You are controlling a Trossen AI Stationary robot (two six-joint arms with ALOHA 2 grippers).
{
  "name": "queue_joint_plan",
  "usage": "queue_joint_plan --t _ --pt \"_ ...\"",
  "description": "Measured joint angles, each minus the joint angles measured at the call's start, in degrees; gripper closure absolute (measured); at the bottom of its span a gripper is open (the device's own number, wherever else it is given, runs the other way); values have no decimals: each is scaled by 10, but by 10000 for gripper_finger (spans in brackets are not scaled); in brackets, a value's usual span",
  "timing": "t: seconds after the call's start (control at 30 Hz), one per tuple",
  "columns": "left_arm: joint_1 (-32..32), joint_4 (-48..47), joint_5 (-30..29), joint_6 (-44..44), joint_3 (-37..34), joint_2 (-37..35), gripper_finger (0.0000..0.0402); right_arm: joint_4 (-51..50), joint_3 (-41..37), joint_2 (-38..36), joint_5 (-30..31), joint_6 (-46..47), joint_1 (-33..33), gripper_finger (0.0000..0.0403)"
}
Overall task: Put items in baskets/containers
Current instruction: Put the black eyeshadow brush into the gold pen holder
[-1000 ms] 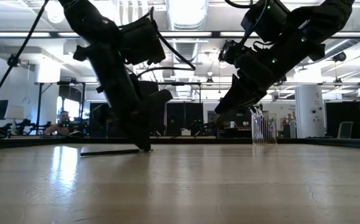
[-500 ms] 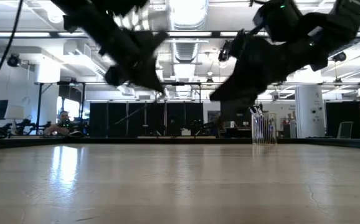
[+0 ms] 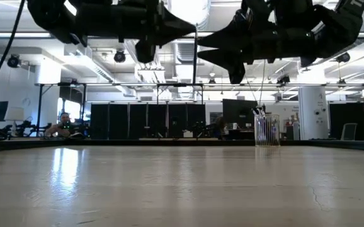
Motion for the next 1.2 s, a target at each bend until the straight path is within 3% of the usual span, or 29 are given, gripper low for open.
queue_joint_plan --t 0.2,0.37,0.63,0.77,0.9,1.1,1.2 --pt "0 7 4 15 1 -1 401 -7 35 1 -3 -5 -4 241" --pt "0 7 10 18 1 -1 401 -34 38 1 -2 -31 -14 272" --pt "-2 -100 12 -16 -25 -8 401 -263 43 -20 -5 -107 -20 302" --pt "-6 -162 33 -64 -47 -8 401 -322 44 -20 -66 -170 -18 303" --pt "-23 -235 34 -87 -57 -8 401 -360 46 -4 -138 -211 -15 303" --pt "-51 -265 2 -107 -77 -8 401 -555 91 20 -152 -349 10 286" --pt "-61 -264 -13 -120 -84 -8 401 -601 104 35 -153 -407 22 272"
